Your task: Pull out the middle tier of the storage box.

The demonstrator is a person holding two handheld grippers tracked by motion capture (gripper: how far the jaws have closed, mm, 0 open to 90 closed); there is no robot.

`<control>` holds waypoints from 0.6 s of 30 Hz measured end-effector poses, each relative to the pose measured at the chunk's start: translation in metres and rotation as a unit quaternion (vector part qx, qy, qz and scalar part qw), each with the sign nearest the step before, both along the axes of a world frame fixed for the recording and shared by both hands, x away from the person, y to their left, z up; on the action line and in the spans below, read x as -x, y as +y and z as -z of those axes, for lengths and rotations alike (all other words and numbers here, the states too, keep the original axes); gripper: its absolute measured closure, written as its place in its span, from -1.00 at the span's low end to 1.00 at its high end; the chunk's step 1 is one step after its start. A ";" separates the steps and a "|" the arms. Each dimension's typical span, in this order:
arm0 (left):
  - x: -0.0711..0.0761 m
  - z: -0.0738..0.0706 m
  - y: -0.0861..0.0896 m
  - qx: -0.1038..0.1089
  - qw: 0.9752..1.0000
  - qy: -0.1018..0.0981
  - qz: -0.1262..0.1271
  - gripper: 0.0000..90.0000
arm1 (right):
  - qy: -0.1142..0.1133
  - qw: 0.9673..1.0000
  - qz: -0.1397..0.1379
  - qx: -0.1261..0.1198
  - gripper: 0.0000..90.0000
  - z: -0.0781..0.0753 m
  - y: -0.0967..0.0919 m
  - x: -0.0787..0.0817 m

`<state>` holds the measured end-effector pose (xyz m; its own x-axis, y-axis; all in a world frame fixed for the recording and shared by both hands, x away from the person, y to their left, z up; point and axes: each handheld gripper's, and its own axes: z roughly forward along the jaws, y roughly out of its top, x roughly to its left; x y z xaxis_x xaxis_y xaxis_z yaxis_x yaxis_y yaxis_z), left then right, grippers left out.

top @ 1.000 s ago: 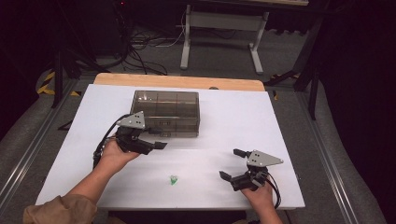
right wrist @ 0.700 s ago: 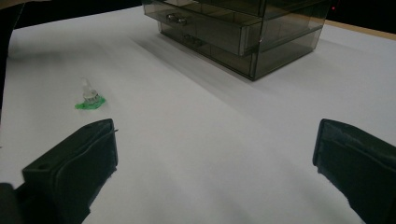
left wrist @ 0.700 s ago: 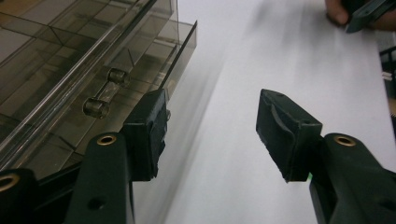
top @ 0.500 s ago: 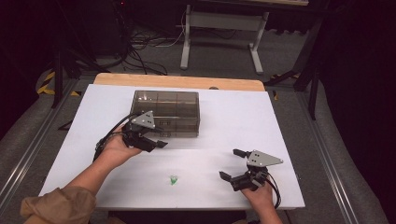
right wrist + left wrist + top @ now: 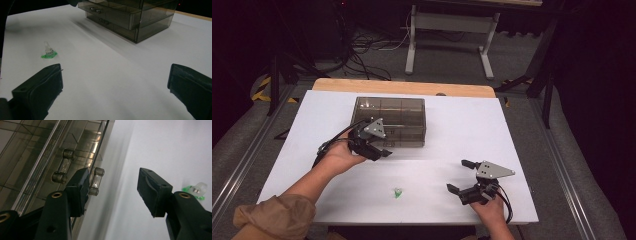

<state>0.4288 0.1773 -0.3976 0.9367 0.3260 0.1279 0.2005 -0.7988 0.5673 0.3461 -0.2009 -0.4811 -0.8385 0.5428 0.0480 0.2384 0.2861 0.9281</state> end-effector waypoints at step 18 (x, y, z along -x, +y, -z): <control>-0.009 0.007 -0.010 -0.060 0.998 -0.008 0.001 0.02 | 0.000 1.000 -0.001 -0.001 -0.99 0.000 0.000 0.000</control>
